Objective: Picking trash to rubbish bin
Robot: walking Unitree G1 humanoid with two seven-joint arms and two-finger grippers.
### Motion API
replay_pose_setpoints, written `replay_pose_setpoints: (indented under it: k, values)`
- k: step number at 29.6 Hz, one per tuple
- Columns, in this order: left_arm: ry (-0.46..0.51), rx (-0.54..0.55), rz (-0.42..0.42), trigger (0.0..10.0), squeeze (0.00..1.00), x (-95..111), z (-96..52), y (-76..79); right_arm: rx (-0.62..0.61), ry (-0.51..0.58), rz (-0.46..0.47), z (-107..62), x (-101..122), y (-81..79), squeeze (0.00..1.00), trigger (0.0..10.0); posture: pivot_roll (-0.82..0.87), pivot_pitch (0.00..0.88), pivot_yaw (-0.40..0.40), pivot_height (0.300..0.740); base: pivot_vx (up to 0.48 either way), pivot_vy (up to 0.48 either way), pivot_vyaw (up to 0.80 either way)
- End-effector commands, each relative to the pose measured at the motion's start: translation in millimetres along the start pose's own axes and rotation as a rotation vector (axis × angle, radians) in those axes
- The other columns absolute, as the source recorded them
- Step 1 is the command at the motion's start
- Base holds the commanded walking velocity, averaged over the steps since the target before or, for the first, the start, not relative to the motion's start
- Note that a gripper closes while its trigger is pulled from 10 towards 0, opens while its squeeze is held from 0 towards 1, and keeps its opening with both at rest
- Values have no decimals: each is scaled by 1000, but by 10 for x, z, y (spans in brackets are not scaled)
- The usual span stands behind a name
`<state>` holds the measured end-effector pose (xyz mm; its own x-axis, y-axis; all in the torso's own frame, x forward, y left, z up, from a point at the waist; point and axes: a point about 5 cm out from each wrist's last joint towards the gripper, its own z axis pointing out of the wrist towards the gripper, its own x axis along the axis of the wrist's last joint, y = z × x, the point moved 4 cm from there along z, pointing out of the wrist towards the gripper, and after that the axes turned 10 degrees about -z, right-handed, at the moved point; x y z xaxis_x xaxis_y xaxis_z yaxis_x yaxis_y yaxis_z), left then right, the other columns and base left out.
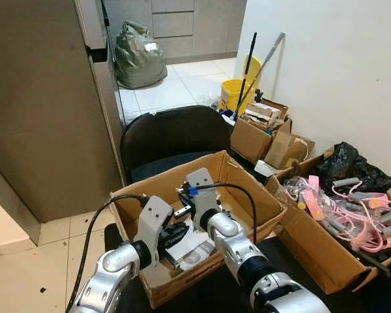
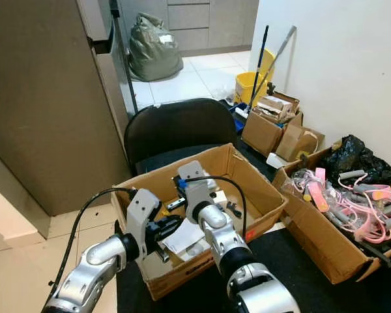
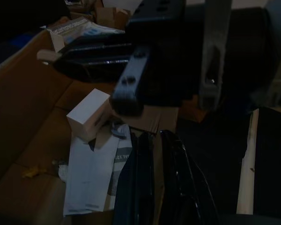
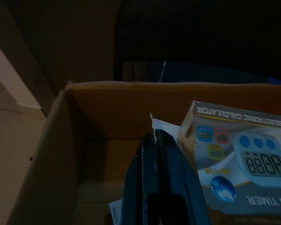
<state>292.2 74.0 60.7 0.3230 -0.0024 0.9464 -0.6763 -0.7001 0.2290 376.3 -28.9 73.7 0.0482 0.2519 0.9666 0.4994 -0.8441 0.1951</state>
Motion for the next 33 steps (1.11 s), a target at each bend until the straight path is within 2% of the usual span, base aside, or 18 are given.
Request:
replay_pose_setpoints:
  k: [1, 2, 3, 4, 9, 10, 11, 15, 16, 17, 18, 19, 20, 22, 24, 27, 29, 33]
  values:
    - [-30, 5, 13, 10000, 0, -52, -30, -14, -22, 2, 3, 16, 22, 23, 557, 10000, 11, 77, 6, 740, 0, 0, 0]
    - [-38, 7, 14, 10000, 0, -56, -31, -13, -60, -1, -7, 25, 37, 85, 871, 10000, 12, 77, 5, 740, 0, 0, 0]
    - [-38, 7, 14, 10000, 0, -56, -31, -13, -60, -1, -7, 25, 37, 85, 871, 10000, 12, 77, 5, 740, 0, 0, 0]
    - [-41, 7, 16, 10000, 0, -56, -32, -11, -70, -6, -8, 27, 37, 106, 1000, 10000, 12, 76, 4, 740, 0, 0, 0]
    - [-45, 11, 20, 10000, 0, -53, -29, -15, -95, -15, -44, 29, 38, 160, 1000, 10000, 12, 77, 2, 740, 0, 0, 0]
    - [-44, 13, 20, 10000, 0, -51, -29, -17, -106, -12, -51, 27, 44, 175, 667, 10000, 12, 77, 2, 740, 0, 0, 0]
    - [-41, 18, 21, 10000, 0, -48, -30, -24, -119, -9, -59, 25, 48, 193, 0, 10000, 12, 77, 1, 740, 0, 0, 0]
    - [-24, 108, 53, 10000, 0, -35, -20, -139, -151, -14, -89, 4, 36, 263, 0, 10000, 16, 73, -4, 740, 0, 0, 0]
    - [0, 259, 37, 10000, 0, -33, -28, -346, -186, -18, -71, -40, -12, 358, 0, 10000, 14, 71, -6, 740, 0, 0, 0]
    - [10, 329, 15, 10000, 0, -41, -52, -450, -204, -17, -61, -73, -43, 412, 0, 10000, 12, 70, -6, 740, 0, 0, 0]
    - [10, 329, 15, 10000, 0, -41, -52, -450, -204, -17, -61, -73, -43, 412, 0, 10000, 12, 70, -6, 740, 0, 0, 0]
    - [20, 443, 30, 10000, 0, -48, -118, -615, -243, -22, -47, -143, -115, 514, 0, 10000, 6, 70, -4, 740, 0, 0, 0]
    - [10, 487, 49, 10000, 0, -63, -159, -682, -273, -29, -21, -201, -180, 587, 0, 10000, 6, 69, -3, 740, 0, 0, 0]
    - [3, 511, 61, 10000, 0, -73, -186, -720, -294, -33, -3, -241, -223, 634, 0, 10000, 6, 69, -3, 740, 0, 0, 0]
    - [2, 562, 68, 10000, 0, -84, -253, -801, -368, -47, 55, -399, -380, 794, 0, 10000, 3, 68, 3, 740, 0, 0, 0]
    - [12, 584, 61, 10000, 0, -73, -291, -839, -456, -57, 109, -590, -536, 962, 0, 10000, -1, 68, 7, 740, 0, 0, -533]
    - [1, 561, 120, 10000, 0, -68, -261, -808, -503, -77, 133, -709, -654, 1021, 0, 10000, -8, 69, 13, 740, 0, 0, -800]
    - [8, 517, 153, 10000, 0, -74, -164, -714, -534, -90, 145, -822, -761, 1025, 0, 10000, -9, 72, 17, 740, 0, 0, -800]
